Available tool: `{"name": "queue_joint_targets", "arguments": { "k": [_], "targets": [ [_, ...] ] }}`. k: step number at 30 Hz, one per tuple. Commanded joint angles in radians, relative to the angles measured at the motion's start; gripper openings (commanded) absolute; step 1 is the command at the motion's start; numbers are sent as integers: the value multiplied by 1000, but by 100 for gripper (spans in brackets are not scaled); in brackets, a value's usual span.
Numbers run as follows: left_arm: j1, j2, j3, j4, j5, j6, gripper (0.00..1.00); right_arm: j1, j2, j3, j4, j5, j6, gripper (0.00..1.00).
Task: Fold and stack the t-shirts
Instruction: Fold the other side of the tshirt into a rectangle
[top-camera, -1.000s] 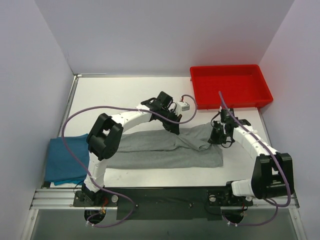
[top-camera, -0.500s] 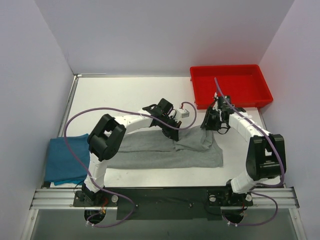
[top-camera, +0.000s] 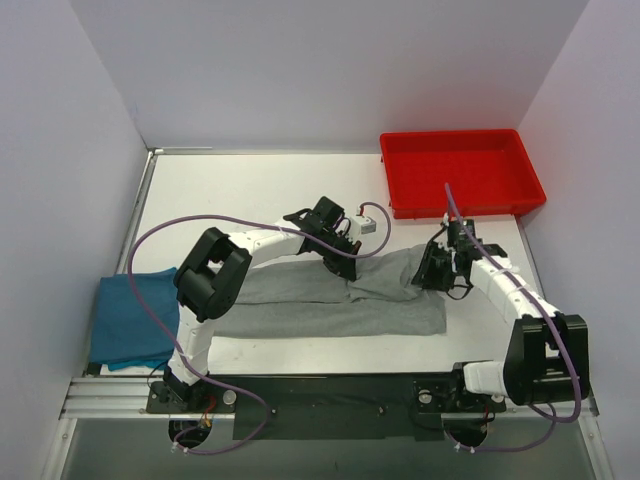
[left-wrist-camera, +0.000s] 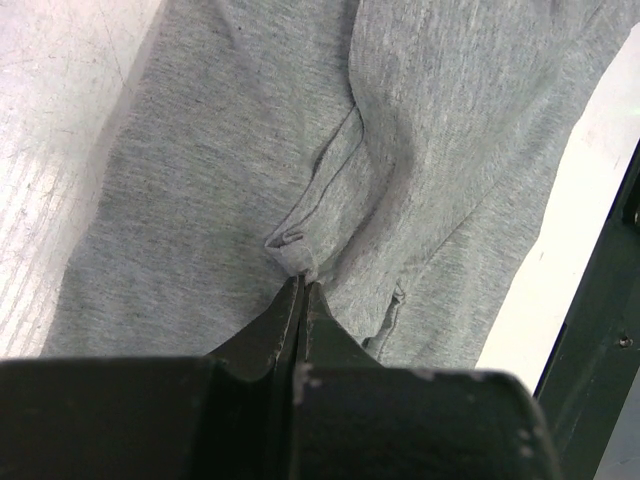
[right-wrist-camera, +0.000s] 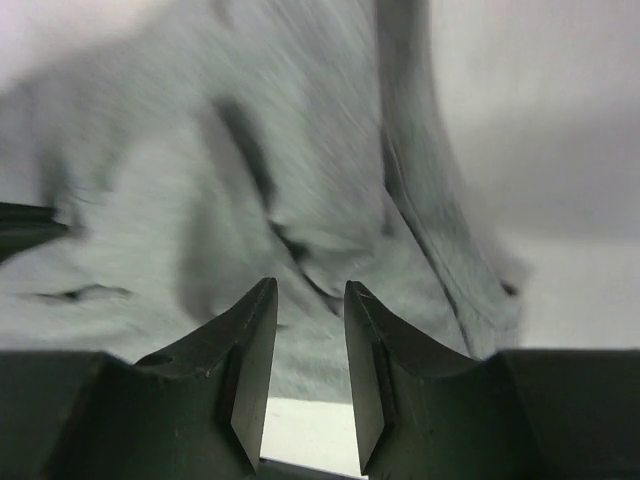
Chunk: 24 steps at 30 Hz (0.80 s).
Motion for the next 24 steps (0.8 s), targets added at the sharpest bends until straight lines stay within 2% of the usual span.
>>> {"name": "queue_joint_targets", "arguments": {
  "k": [1,6,10,12,14,19,24],
  "targets": [
    [-1,-39,-1,42,17,-5,0,8,11,-130,31,-43,111,31],
    [-1,-39,-9,48,18,-34,0,10,68,-123,80,-44,131,33],
    [-3,-39,-3,48,14,-31,0,8,97,-134,93,-81,145,25],
    [-4,-39,-3,47,9,-30,0,8,97,-137,93,-95,148,17],
    [-1,-41,2,41,8,-30,0,4,90,-128,65,-83,149,1],
    [6,-45,16,11,-49,-28,0,-38,-5,-127,-109,20,140,0],
    [-6,-36,2,25,-34,-37,0,-50,-13,-184,-133,2,159,0]
  ]
}}
